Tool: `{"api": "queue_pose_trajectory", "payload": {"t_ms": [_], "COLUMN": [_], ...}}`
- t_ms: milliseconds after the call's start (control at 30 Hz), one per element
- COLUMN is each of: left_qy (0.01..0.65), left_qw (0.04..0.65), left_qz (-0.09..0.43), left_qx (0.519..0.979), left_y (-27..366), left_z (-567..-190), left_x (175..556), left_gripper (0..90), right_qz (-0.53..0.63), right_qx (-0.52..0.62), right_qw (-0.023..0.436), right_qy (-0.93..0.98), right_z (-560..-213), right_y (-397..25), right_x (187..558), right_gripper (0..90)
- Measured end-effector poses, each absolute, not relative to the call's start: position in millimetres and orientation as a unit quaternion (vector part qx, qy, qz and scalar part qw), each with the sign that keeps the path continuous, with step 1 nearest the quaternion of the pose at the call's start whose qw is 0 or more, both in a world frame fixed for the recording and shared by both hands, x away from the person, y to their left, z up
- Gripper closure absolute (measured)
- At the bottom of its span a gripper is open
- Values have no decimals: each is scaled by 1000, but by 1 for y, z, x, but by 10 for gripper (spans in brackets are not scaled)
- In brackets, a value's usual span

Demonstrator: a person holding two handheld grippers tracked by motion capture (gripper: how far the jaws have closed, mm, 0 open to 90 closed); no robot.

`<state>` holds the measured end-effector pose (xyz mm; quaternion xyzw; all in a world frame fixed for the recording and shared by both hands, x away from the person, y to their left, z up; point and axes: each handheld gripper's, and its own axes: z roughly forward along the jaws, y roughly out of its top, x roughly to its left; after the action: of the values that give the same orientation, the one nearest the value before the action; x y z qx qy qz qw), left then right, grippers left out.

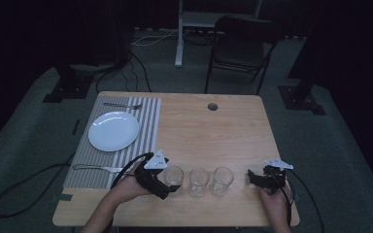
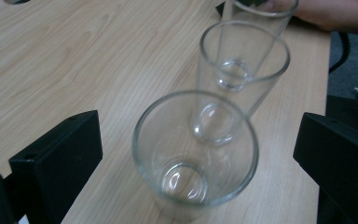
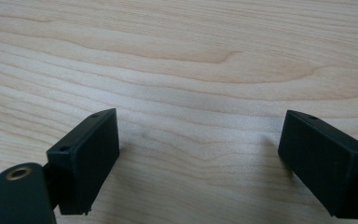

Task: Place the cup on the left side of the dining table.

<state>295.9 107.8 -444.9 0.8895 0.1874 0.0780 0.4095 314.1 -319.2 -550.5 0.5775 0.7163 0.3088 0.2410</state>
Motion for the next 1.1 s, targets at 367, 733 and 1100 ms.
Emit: {"api": "queue_pose_trajectory", "payload": {"t_ms": [367, 733, 1100], "left_qy": [166, 149, 139], "left_qw": [388, 363, 297], "left_qz": [75, 60, 68], "left_qx": [903, 918, 942], "left_y": [81, 53, 23], "left_z": [-437, -434, -434], "left_x": [303, 305, 305], "left_gripper": [16, 16, 16], "right_qz": [309, 309, 309], "right_qx": [577, 577, 576], "right_qw": [241, 240, 240], "right_qy": [716, 717, 717], "right_z": [-550, -550, -550], "right_y": [-319, -319, -319], "right_x": [314, 314, 314], "right_gripper": [119, 119, 120]}}
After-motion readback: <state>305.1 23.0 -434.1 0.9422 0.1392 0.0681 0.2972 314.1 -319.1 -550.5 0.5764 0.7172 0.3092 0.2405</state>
